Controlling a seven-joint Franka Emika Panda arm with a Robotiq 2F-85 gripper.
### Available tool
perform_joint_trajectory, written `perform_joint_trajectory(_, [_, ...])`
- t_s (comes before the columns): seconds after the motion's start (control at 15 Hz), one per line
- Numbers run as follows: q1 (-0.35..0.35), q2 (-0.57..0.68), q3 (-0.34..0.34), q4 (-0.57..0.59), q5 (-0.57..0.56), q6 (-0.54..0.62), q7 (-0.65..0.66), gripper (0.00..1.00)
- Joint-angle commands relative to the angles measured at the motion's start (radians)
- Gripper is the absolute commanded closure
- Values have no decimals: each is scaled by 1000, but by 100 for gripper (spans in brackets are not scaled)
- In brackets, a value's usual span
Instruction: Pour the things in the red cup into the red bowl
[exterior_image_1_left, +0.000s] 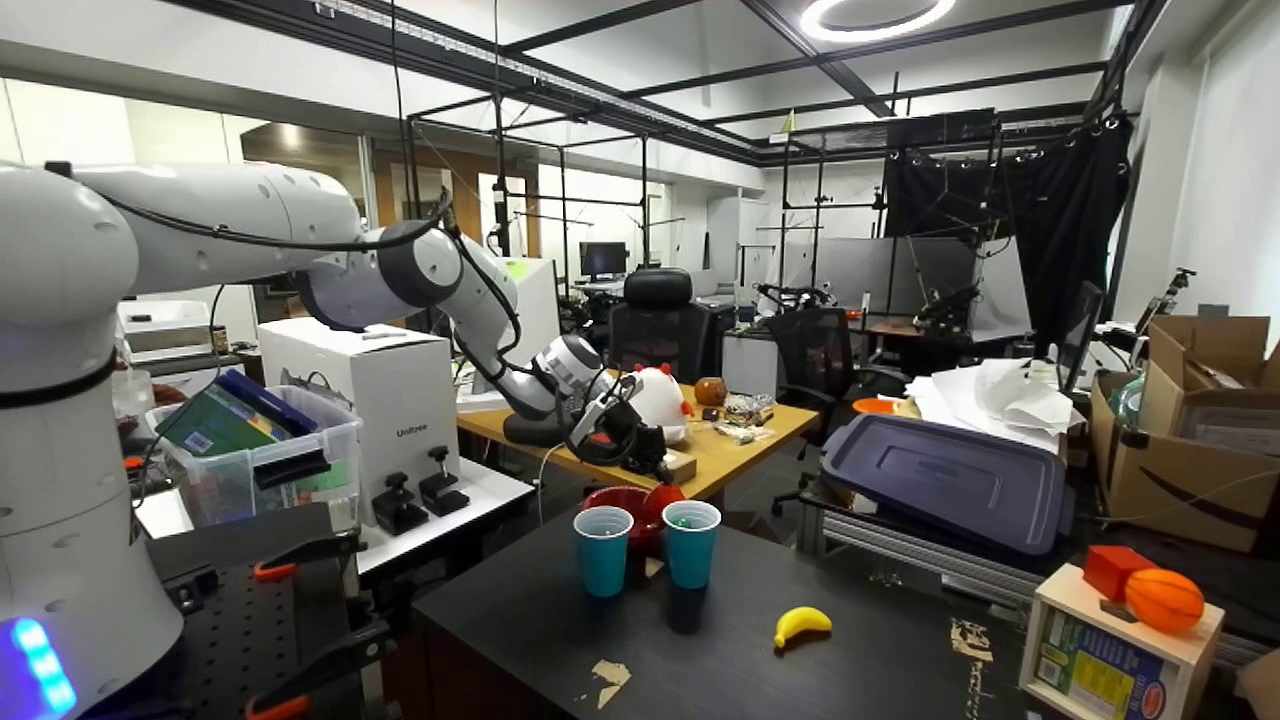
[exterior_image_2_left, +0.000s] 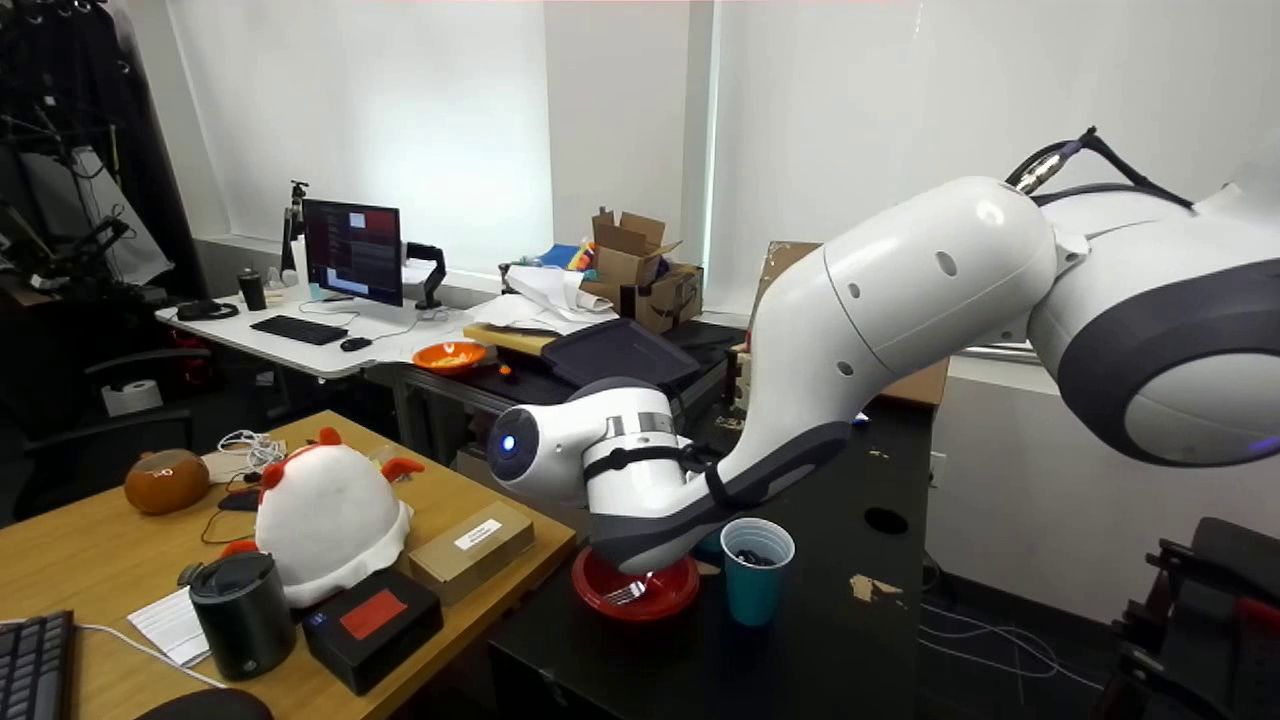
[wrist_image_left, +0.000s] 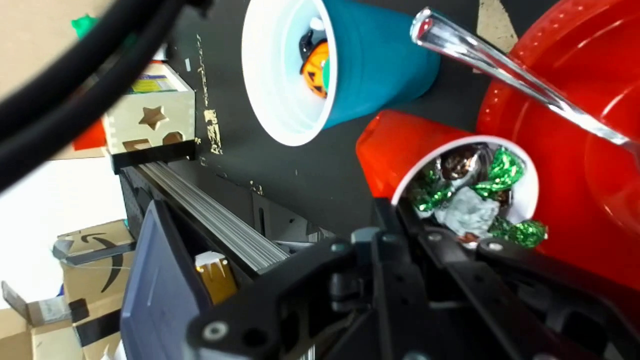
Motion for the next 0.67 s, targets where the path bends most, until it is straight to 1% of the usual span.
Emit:
perform_joint_trajectory(0.0, [67,-128,-12,-236,-58,57,66,99])
perform_joint_trajectory(0.27, [122,-200,-24,-388,-131,54,134,99])
perform_joint_trajectory(0.6, [174,-317,-26,-588,-223,37,225,99])
